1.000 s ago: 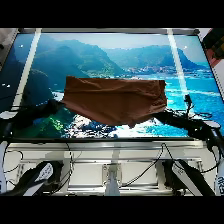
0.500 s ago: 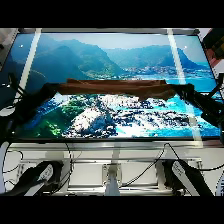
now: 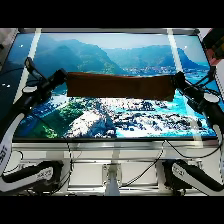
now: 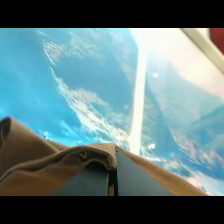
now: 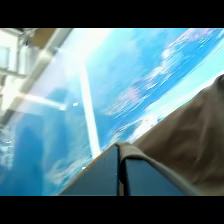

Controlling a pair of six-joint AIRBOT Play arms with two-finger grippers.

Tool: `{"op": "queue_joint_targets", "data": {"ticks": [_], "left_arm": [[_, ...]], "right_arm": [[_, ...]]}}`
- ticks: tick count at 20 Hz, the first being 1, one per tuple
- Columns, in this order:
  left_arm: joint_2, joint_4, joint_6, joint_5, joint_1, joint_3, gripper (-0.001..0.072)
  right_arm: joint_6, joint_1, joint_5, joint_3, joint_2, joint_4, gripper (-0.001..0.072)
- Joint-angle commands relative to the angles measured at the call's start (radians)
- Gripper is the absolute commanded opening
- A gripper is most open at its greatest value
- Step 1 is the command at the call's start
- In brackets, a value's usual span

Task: Fold the clothes and pants, and hang the long-sleeved shirts on hangers.

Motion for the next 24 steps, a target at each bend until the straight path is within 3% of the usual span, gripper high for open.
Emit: {"op": "queue_joint_targets", "data": {"ticks": [1,7,18,19,20,21,22,24], "left_arm": [[-0.121,0.000,0.000,0.025,-0.010,0.065,0.0017],[-0.203,0.000,0.000,0.027,-0.011,0.070,0.0018],[-0.212,-0.068,0.000,0.075,-0.012,0.072,0.0031],[-0.212,-0.068,0.000,0.074,-0.012,0.072,0.0103],[-0.212,-0.068,0.000,0.061,-0.012,0.072,0.0374],[-0.212,-0.067,0.000,0.035,-0.012,0.072,0.0701],[-0.211,-0.066,0.001,-0.002,-0.011,0.072,0.0699],[-0.203,-0.039,0.001,-0.092,0.006,0.071,0.0699]], "right_arm": [[0.003,0.026,-0.068,0.116,-0.175,-0.003,0.0016],[0.013,0.043,-0.084,0.209,-0.324,-0.002,0.0016],[0.011,0.072,-0.167,0.211,-0.347,-0.004,0.0019],[0.005,0.082,-0.168,0.211,-0.347,-0.004,0.0095],[0.005,0.092,-0.167,0.211,-0.347,-0.005,0.0393],[0.005,0.100,-0.164,0.211,-0.346,-0.009,0.0650],[0.006,0.102,-0.147,0.211,-0.346,-0.022,0.0691],[0.006,0.094,-0.088,0.211,-0.341,-0.050,0.0692]]}}
